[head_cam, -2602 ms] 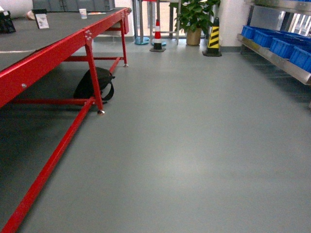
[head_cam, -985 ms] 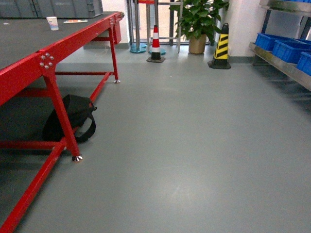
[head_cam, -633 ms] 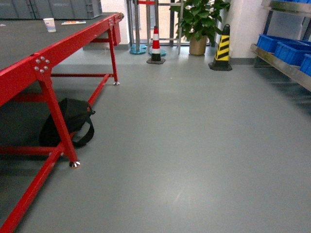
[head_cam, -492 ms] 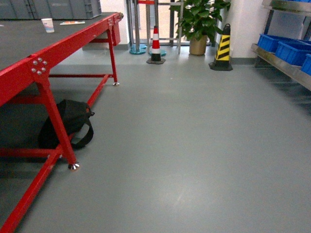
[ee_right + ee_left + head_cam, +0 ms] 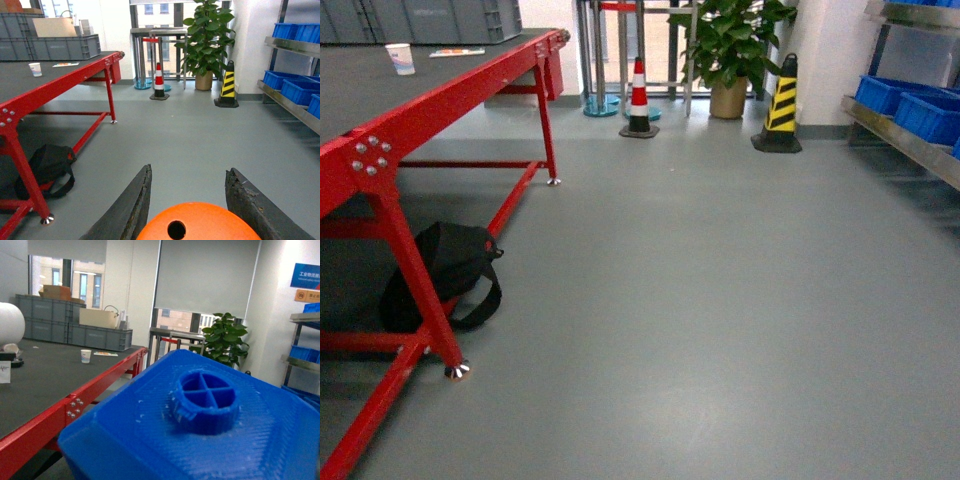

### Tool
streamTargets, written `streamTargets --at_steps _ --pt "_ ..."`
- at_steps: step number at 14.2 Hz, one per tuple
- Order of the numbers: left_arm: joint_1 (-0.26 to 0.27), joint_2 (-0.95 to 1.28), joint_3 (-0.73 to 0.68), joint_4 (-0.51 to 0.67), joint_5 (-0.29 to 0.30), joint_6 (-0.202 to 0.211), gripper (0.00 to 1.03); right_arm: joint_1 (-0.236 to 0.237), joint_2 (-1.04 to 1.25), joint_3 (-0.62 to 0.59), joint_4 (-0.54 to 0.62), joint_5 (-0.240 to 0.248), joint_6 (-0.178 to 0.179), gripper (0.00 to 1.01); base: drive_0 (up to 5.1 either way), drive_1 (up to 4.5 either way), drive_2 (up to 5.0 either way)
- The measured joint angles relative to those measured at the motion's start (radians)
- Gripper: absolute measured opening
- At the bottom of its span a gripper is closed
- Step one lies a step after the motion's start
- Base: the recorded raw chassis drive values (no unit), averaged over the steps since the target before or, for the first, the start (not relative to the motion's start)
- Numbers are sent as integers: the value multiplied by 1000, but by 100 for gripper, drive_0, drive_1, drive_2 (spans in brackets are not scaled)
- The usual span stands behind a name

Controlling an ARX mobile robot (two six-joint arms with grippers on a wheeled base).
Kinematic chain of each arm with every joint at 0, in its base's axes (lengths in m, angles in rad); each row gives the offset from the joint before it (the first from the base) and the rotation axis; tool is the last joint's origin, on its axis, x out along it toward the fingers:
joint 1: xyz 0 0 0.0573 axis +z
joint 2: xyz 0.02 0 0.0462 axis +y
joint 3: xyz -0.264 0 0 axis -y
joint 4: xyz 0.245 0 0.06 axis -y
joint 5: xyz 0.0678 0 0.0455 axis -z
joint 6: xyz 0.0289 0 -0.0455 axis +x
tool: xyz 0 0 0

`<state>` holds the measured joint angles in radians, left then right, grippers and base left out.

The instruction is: Sort blue parts and orange caps into right shelf containers

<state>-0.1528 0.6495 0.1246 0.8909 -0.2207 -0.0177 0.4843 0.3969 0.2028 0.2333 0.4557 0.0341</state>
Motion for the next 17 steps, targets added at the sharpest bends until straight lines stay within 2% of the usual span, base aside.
streamTargets --at_steps 13,17 --pt "0 0 0 -1 -1 0 59 0 0 0 -2 0 0 40 0 433 -433" --pt "0 4 0 -2 -3 0 59 0 5 0 0 -2 0 40 -136 -100 -172"
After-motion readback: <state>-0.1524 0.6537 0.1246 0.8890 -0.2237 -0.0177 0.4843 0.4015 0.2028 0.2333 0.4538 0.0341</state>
